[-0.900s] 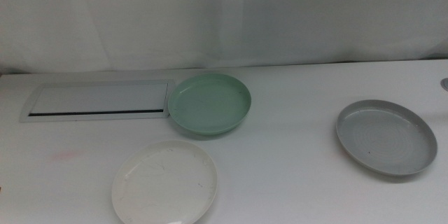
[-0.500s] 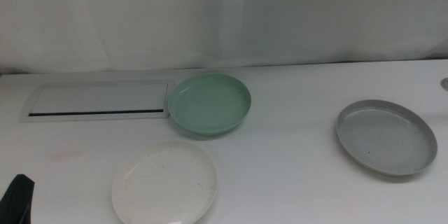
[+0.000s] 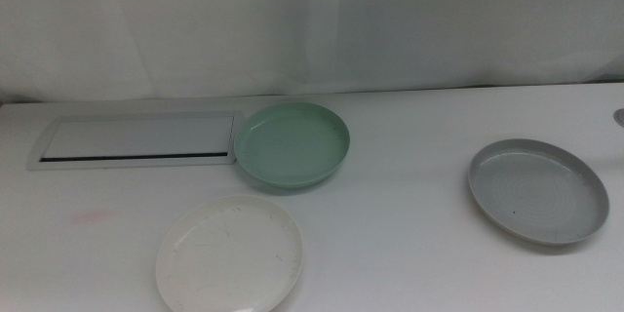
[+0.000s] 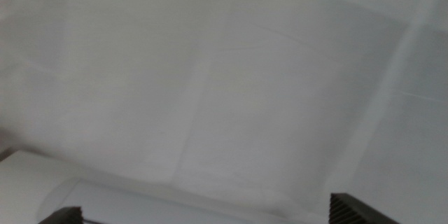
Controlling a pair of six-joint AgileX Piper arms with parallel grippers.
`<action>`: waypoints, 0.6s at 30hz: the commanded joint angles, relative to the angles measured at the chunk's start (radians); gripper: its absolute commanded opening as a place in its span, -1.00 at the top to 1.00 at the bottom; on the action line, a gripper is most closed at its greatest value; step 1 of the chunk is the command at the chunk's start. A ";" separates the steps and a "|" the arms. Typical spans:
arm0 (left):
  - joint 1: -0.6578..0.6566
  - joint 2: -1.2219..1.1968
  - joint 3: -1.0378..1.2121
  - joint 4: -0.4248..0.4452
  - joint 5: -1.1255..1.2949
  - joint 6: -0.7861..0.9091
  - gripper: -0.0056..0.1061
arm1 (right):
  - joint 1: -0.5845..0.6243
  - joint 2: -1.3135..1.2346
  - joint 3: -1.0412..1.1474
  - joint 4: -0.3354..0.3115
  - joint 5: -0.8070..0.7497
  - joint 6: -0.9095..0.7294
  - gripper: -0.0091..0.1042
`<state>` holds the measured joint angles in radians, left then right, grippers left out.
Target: Stack the three bowls on top of each other.
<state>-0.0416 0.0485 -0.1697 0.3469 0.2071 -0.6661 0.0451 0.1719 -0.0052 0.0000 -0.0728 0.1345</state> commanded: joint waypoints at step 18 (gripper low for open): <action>0.002 0.835 -0.655 -0.414 0.614 0.540 -0.74 | 0.004 -0.005 0.039 0.000 -0.013 -0.002 -0.98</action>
<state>-0.0416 0.8230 -0.8063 -0.0512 0.7596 -0.1541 0.0451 0.1719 -0.0052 0.0000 -0.0728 0.1345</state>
